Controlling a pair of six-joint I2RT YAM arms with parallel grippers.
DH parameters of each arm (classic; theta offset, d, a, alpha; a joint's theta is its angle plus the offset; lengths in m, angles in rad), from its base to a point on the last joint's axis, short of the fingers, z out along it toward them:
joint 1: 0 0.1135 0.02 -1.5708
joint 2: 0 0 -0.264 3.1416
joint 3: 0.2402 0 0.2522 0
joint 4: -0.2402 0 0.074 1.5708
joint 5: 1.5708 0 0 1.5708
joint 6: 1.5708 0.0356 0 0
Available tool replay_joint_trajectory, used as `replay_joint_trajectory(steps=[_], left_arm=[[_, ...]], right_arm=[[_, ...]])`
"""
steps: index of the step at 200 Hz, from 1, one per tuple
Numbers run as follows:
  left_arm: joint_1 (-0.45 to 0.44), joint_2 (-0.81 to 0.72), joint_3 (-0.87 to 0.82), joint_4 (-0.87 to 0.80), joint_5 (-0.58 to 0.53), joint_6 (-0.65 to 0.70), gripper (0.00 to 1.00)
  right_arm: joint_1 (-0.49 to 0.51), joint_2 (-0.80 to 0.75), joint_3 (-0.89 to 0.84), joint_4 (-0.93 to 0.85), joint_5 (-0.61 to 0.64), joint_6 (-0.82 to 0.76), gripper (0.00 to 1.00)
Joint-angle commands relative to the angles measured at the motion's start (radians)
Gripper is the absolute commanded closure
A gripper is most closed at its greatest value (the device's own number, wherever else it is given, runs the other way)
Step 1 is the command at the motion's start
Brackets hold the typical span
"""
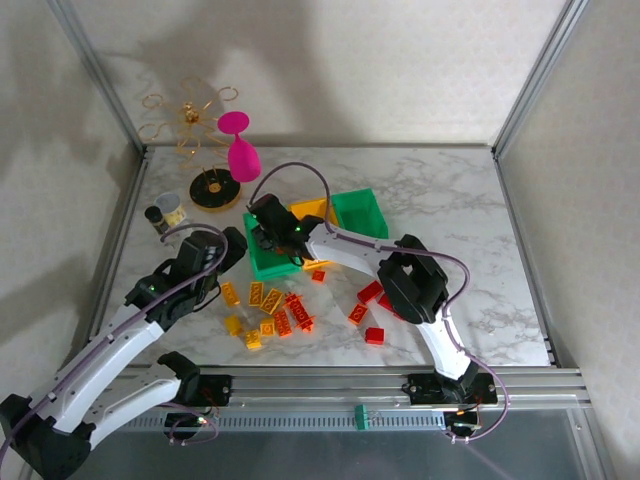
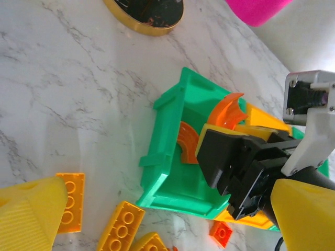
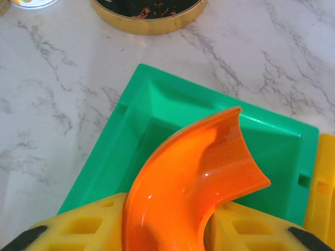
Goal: Sort the legos into containers by color
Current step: Place the lego in the container.
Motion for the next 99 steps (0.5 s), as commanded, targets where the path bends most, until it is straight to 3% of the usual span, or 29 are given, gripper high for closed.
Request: replay_joint_trajectory(steps=[1,67,99], left_arm=[[0.021,0.007,0.03,-0.013,0.012,0.037,0.0],[0.031,-0.001,0.013,0.017,0.002,0.033,0.0],[0.03,0.004,0.019,0.033,0.065,0.038,0.0]], right_arm=[[-0.01,0.019,0.061,-0.038,0.032,-0.038,0.56],[-0.01,-0.091,0.03,-0.052,-0.014,-0.016,0.39],[-0.01,-0.236,-0.124,-0.054,-0.033,0.047,0.32]])
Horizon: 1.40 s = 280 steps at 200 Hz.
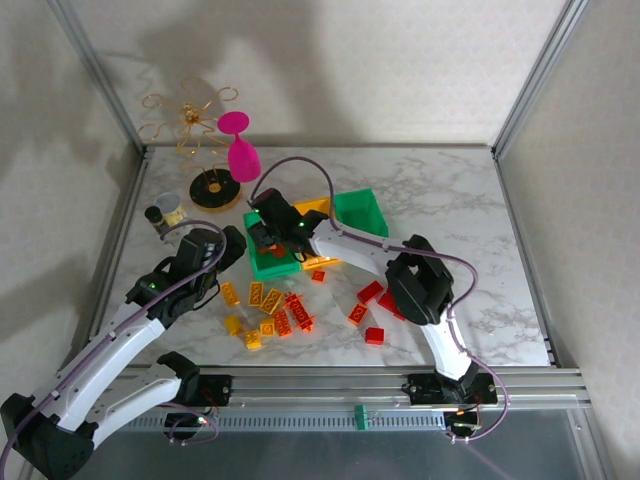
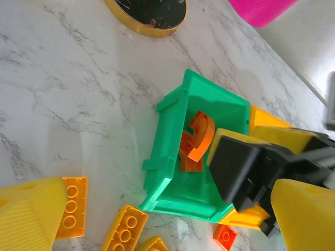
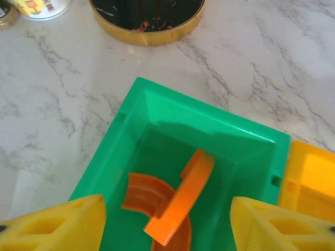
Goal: Sort the legos into containers by color
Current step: Place the lego in the container, then pick up the lego from the center of the table.
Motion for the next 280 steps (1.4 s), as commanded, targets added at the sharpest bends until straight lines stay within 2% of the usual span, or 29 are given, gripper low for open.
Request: replay_joint_trajectory(steps=[1,44,79,118,140,162,197,217,246,280], left_arm=[[0.009,-0.004,0.018,0.019,0.047,0.016,0.0],[-0.001,0.002,0.011,0.064,0.17,0.031,0.0],[-0.075,-0.02,-0.047,0.097,0.167,0.017,0.0],[-0.184,-0.017,-0.108,0.163,0.16,-0.024,0.0],[-0.206,-0.008,-0.129,0.182,0.158,-0.031,0.0],[-0.21,0.004,-0.131,0.196,0.153,-0.006,0.0],[-0.211,0.02,-0.126,0.213,0.111,0.018,0.0],[-0.211,0.005,-0.135,0.209,0.094,0.016,0.0],[-0.211,-0.024,-0.138,0.2,0.061,0.004,0.0],[-0.211,-0.026,-0.128,0.189,0.039,0.012,0.0]], right_arm=[[-0.004,-0.151,-0.092,-0.021,-0.015,0.06,0.31],[-0.003,-0.345,-0.316,-0.059,-0.011,0.198,0.27],[-0.003,-0.46,-0.508,-0.062,0.025,0.308,0.27],[0.001,-0.471,-0.631,-0.045,0.008,0.399,0.28],[0.002,-0.458,-0.699,0.017,0.032,0.451,0.29],[0.002,-0.412,-0.702,0.03,0.075,0.504,0.3],[0.014,-0.345,-0.662,0.077,0.058,0.559,0.27],[0.032,-0.309,-0.642,0.081,0.088,0.593,0.27],[0.034,-0.278,-0.631,0.061,0.164,0.685,0.31],[0.035,-0.237,-0.62,0.082,0.161,0.705,0.33]])
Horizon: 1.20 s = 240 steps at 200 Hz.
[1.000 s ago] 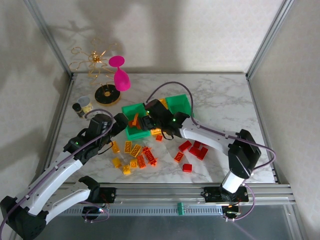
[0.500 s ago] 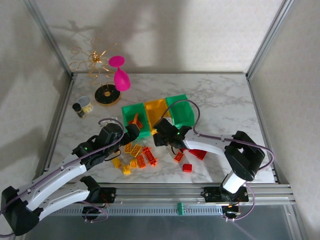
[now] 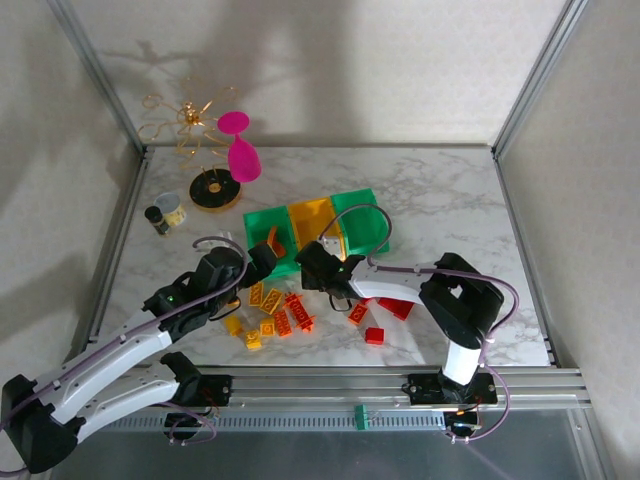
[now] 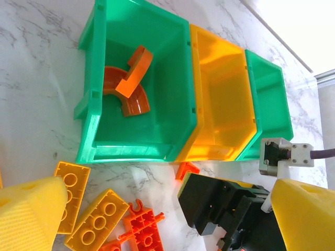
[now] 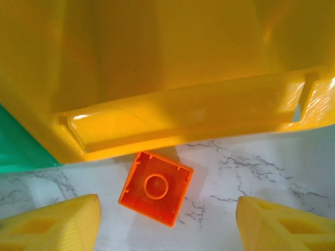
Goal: Sort the legos into containers by color
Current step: Pick up the lego from the center of the table.
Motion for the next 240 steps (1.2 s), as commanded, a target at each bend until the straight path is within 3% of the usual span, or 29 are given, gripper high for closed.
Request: replay_joint_trajectory(steps=[1,49,121,205,240], left_arm=[[-0.007,-0.005,0.008,-0.008,-0.05,0.01,0.0],[-0.007,0.033,-0.004,-0.001,-0.035,-0.007,0.0],[-0.007,0.04,-0.026,-0.006,-0.046,-0.023,0.01],[-0.006,0.032,-0.006,-0.011,-0.029,0.055,0.0],[-0.002,-0.031,-0.008,-0.067,-0.057,0.053,0.0]], right_arm=[[0.006,0.047,0.032,0.011,0.044,0.057,0.33],[0.017,0.092,0.063,0.007,0.054,0.064,0.41],[0.023,0.088,0.038,-0.035,0.076,0.05,0.65],[0.068,-0.126,-0.1,0.053,0.067,-0.069,0.7],[0.096,-0.165,-0.063,0.07,0.045,-0.159,0.69]])
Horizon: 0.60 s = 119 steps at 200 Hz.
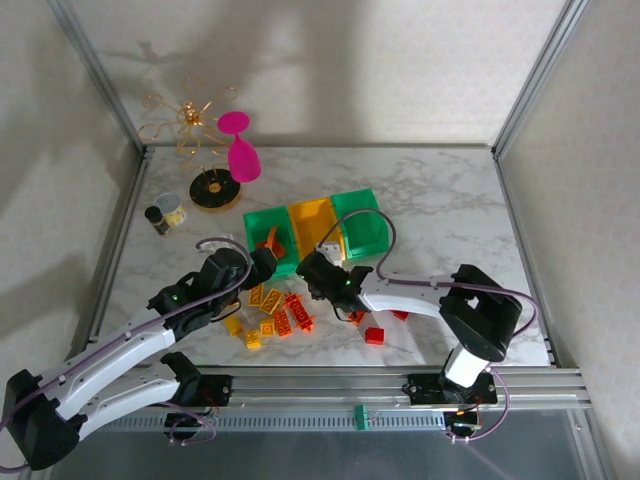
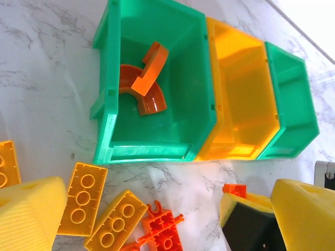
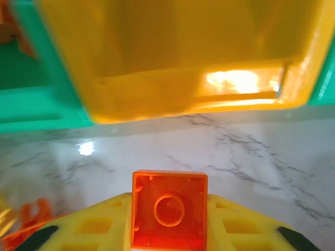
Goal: Sort the legos into containers by color
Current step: Pick up the lego from the center of the table, then place the lego in the container.
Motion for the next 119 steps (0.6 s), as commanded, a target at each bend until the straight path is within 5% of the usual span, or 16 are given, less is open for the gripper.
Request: replay_joint_trajectory(steps=[1,119], left_arm=[[-0.002,-0.048,0.01,-0.063,-0.042,0.015,0.0],[0.077,-0.148,0.076,-0.218,-0.117,0.007,0.0]], right_arm=[[0.016,-0.026,0.029,0.042,-0.013,-0.087,0.69],[-0.072,0.398,0.598,0.008,-0.021,-0.317,0.61]])
